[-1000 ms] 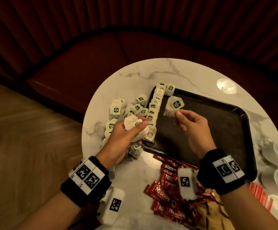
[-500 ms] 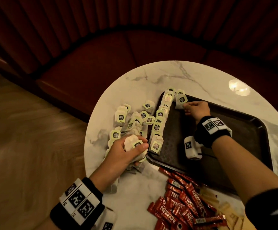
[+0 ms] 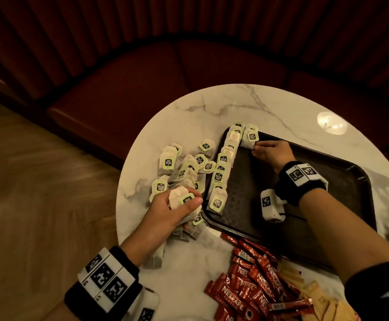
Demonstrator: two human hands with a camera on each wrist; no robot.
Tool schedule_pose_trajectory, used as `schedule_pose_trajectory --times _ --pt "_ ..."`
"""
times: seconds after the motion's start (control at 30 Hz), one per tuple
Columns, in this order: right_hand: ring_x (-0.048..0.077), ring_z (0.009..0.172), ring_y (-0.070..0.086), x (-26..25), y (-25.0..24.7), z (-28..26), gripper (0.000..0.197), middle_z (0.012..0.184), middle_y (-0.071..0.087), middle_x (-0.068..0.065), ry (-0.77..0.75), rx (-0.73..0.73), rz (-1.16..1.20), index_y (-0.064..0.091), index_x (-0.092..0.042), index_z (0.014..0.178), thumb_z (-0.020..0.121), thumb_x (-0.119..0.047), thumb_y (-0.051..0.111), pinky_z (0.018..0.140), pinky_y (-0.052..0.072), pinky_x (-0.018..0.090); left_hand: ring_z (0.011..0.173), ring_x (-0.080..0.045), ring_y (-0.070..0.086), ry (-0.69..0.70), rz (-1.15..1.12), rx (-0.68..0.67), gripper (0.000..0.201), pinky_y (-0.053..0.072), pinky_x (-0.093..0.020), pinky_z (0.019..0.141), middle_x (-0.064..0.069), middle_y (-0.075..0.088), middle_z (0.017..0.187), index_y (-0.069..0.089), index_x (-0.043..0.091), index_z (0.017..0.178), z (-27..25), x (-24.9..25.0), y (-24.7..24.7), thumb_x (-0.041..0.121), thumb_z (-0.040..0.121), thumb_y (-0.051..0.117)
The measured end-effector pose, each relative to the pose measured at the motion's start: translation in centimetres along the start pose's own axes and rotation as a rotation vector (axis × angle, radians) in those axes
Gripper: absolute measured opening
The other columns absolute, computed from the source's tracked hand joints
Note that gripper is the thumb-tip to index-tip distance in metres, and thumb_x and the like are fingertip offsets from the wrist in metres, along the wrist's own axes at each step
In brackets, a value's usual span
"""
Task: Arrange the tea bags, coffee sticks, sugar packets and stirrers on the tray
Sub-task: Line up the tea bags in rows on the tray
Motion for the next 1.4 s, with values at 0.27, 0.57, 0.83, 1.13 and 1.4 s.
schedule_pose_trajectory --times 0.27,0.57,0.83,1.13,1.4 --pt "0.017 0.09 0.068 -3.5 0.3 -9.6 0.021 0.105 0.071 0.008 -0.195 -0.068 0.011 0.067 -0.012 0.114 0.093 -0.013 0.065 0.08 0.055 0.028 0.075 -0.021 0.064 -0.001 -0.139 0.038 0.031 0.05 -0.025 0.049 -0.008 0.066 0.085 0.067 0.005 0.103 -0.1 1.1 0.1 0.026 0.08 0.069" --pt "0.006 0.074 0.066 -5.2 3.9 -23.8 0.017 0.086 0.072 -0.003 -0.368 -0.531 -0.085 0.071 -0.013 0.103 0.092 -0.026 0.065 0.069 0.06 0.032 0.094 -0.015 0.07 0.032 -0.175 0.011 0.037 0.052 -0.021 0.062 -0.001 0.075 0.101 0.067 0.017 0.11 -0.8 2.8 2.6 0.044 0.088 0.053" --pt "0.006 0.068 0.064 -4.2 5.2 -25.6 0.015 0.083 0.074 -0.007 -0.33 -0.39 0.051 0.073 -0.008 0.098 0.089 -0.02 0.07 0.061 0.053 0.02 0.096 -0.02 0.072 -0.032 -0.257 0.067 0.054 0.058 -0.024 0.062 -0.005 0.074 0.105 0.064 0.016 0.118 -1.2 3.0 3.8 0.054 0.097 0.032" --pt "0.007 0.076 0.063 -4.1 3.9 -25.1 0.019 0.085 0.069 0.001 -0.278 -0.332 0.313 0.066 0.0 0.104 0.092 -0.014 0.065 0.068 0.051 0.02 0.064 -0.01 0.069 0.036 -0.393 -0.011 0.047 0.048 -0.016 0.045 -0.007 0.074 0.094 0.061 0.008 0.117 -1.4 3.5 3.0 0.044 0.091 0.046" --pt "0.021 0.078 0.069 -4.0 4.1 -25.8 0.015 0.085 0.07 0.008 -0.277 -0.32 0.453 0.063 0.0 0.101 0.089 -0.008 0.066 0.072 0.059 0.026 0.077 -0.017 0.065 0.18 -0.178 -0.011 0.018 0.049 -0.023 0.054 -0.011 0.069 0.089 0.067 0.015 0.09 -0.7 3.2 2.4 0.026 0.077 0.071"
Point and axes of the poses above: each hand's wrist, its own z-axis towards the middle knuckle, its own y-axis out of the palm, x = y × z, the point moved 2 cm from there along z, towards the middle knuckle
